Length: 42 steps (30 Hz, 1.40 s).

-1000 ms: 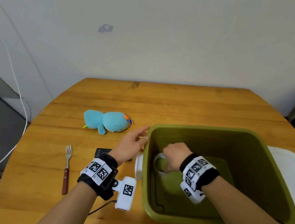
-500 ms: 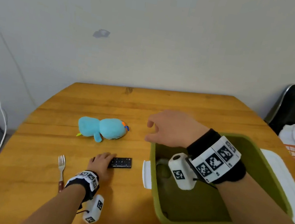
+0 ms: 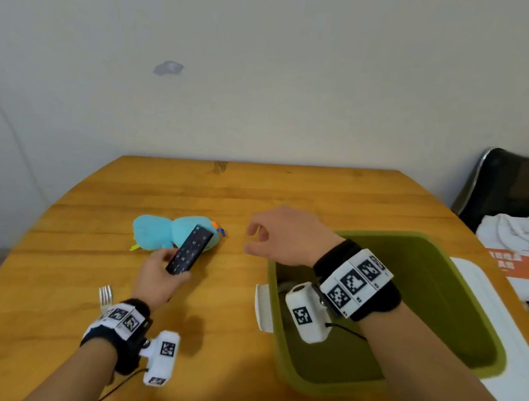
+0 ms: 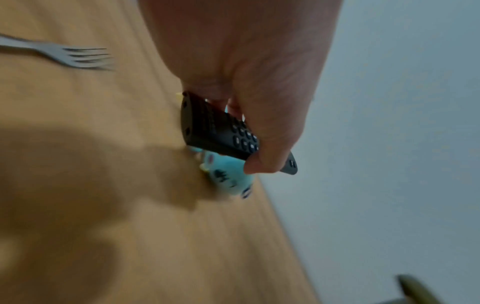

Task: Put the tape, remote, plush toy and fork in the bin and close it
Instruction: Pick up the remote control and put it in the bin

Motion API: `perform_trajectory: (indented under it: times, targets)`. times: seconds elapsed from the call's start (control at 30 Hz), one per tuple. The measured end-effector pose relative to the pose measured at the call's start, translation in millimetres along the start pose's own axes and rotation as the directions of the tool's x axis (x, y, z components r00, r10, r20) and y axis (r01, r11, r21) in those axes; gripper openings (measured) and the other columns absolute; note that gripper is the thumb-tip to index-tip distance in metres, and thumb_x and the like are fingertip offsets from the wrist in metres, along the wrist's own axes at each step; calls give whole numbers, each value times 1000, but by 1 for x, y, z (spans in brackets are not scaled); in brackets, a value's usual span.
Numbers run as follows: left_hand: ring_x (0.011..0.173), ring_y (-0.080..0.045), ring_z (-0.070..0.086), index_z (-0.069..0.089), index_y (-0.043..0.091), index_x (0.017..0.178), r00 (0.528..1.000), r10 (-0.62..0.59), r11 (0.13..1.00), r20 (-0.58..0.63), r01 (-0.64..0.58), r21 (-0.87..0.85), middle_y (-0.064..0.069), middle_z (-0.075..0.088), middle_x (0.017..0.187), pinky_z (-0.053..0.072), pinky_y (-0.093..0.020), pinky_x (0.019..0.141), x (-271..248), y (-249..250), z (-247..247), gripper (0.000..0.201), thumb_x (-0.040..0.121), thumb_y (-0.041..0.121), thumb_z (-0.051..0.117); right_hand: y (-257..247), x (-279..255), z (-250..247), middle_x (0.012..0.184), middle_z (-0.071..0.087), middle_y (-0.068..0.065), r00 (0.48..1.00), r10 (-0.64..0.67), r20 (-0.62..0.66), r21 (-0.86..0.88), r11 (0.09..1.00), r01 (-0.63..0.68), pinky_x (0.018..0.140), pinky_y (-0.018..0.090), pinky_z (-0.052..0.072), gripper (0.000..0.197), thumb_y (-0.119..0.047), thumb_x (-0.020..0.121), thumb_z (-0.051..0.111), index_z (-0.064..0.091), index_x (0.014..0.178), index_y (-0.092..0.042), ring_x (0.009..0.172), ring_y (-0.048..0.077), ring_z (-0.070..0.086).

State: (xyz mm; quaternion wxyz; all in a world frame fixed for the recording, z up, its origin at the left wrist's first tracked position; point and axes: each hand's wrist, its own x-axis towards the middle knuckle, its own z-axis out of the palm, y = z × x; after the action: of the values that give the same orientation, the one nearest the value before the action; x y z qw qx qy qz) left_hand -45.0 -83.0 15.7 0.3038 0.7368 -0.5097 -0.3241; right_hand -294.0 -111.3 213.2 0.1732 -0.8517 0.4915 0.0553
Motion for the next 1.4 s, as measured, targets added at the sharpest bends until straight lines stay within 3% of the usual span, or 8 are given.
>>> perform_trajectory:
  times: [0.37,0.5,0.67,0.77,0.93,1.13,1.27,1.4]
  targets:
    - [76,-20,72,62,18,128,962,273,897,-16,-260,-357,0,70,112,61,-38,72,-27,154,-31,56,76,20,82,9,3,7,107,66,-7,971,113,-209,411,912,-18,84,33,51,59,-69,89,46,64,122,-23,97,12,61]
    - [75,-16,71,59,18,126,927,375,848,-28,-355,-394,1,66,105,61,-34,72,-53,198,-26,58,74,17,84,17,-4,7,110,72,-11,946,144,-292,799,581,158,82,29,54,38,-53,97,50,62,126,-30,98,5,67]
    - [89,-13,68,62,12,119,900,435,784,-28,-394,-480,1,68,109,59,-28,77,-67,238,-9,41,82,23,78,30,-13,4,111,75,14,866,338,-370,928,88,362,82,43,58,27,-24,105,47,65,119,-9,101,27,71]
    - [91,-16,65,66,9,108,926,375,755,-43,-332,-565,-5,72,107,54,-30,74,-64,249,12,21,98,24,55,48,-21,-1,109,74,11,821,422,-384,907,9,420,92,50,53,24,-22,105,43,61,116,-11,100,27,70]
    - [94,-17,55,59,15,115,993,63,913,105,-15,-407,-4,61,107,46,-27,75,-41,230,59,22,96,12,47,97,-43,-1,87,70,17,861,367,-352,935,92,342,70,42,54,20,-17,104,39,53,114,-7,74,30,67]
    - [91,-26,62,53,6,135,963,-92,980,254,133,-149,-13,62,117,51,-34,78,-35,218,98,41,95,7,42,167,-52,35,101,76,19,987,137,80,878,459,-135,87,44,55,20,-8,99,49,63,112,-3,87,31,72]
    - [103,-34,65,50,7,143,944,-153,974,293,194,-116,-23,60,134,53,-40,85,-37,224,105,52,92,4,38,202,-46,66,109,73,14,912,144,384,415,856,-309,83,36,55,22,-18,89,65,72,107,-8,101,28,69]
    - [131,-31,45,50,5,143,926,-239,937,294,299,-181,-14,47,148,36,-37,106,-35,228,108,45,100,7,34,219,-32,98,119,69,4,875,217,432,52,963,-264,92,37,51,35,-15,88,70,66,122,-16,108,24,64]
